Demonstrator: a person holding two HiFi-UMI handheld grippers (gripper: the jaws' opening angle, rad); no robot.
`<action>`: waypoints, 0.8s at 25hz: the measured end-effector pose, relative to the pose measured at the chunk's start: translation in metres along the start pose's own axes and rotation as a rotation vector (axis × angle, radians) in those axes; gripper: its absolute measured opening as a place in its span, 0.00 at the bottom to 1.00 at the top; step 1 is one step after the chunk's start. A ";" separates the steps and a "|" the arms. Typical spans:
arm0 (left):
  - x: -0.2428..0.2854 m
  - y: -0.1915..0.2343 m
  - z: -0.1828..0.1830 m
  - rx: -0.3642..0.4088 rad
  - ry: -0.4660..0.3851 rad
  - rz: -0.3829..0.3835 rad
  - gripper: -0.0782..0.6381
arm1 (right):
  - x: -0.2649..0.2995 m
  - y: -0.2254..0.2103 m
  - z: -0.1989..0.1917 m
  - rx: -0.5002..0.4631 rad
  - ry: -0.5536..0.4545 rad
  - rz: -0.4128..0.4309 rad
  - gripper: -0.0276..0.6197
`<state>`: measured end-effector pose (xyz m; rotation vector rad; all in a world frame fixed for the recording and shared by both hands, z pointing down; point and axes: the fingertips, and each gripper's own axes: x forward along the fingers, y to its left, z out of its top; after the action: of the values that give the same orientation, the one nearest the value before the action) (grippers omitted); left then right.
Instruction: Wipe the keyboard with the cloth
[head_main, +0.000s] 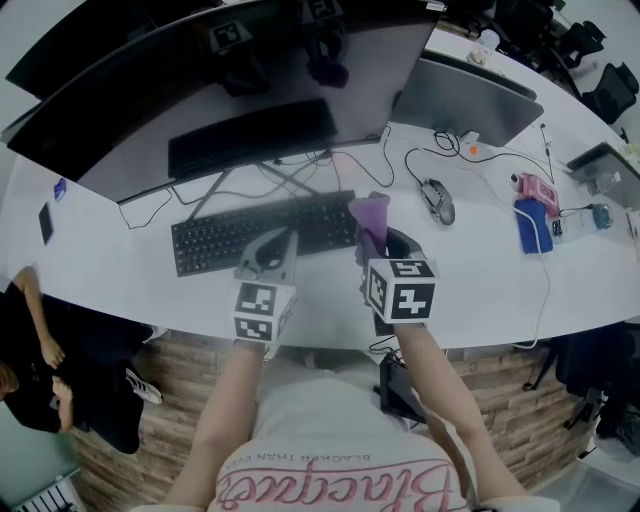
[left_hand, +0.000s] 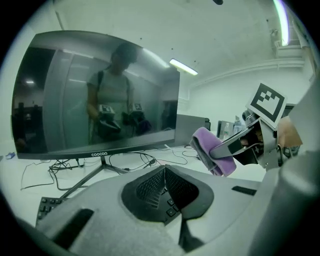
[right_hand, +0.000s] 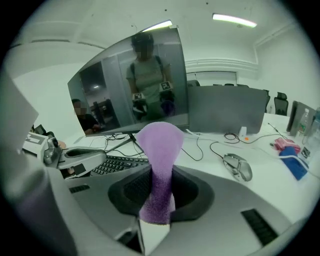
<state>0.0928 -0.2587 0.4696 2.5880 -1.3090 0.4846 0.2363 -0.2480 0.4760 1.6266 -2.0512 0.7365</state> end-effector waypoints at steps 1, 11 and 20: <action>-0.006 0.002 0.005 0.001 -0.015 0.000 0.12 | -0.003 0.010 0.004 -0.006 -0.016 0.005 0.18; -0.066 0.029 0.041 0.037 -0.145 -0.011 0.12 | -0.040 0.101 0.035 -0.046 -0.179 0.041 0.18; -0.130 0.040 0.066 0.090 -0.288 -0.039 0.12 | -0.073 0.177 0.051 -0.109 -0.365 0.069 0.18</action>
<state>0.0013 -0.2073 0.3604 2.8350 -1.3449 0.1713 0.0804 -0.1946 0.3654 1.7362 -2.3613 0.3591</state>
